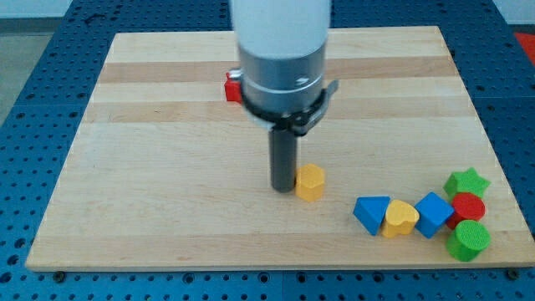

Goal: Slide the yellow hexagon to the left side of the green star

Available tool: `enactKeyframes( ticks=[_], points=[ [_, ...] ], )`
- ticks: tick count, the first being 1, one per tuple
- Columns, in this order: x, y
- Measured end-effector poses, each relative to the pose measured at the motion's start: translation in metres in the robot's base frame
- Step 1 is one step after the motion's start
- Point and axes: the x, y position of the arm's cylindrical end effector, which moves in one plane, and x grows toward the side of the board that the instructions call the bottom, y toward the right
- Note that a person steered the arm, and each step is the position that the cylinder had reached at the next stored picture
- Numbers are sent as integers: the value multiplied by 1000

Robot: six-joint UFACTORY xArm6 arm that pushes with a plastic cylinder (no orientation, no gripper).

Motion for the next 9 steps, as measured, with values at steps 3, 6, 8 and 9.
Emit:
enactKeyframes(
  ticks=[3, 6, 8, 9],
  points=[
    [-1, 61],
    [37, 34],
    [10, 103],
    [10, 125]
  ],
)
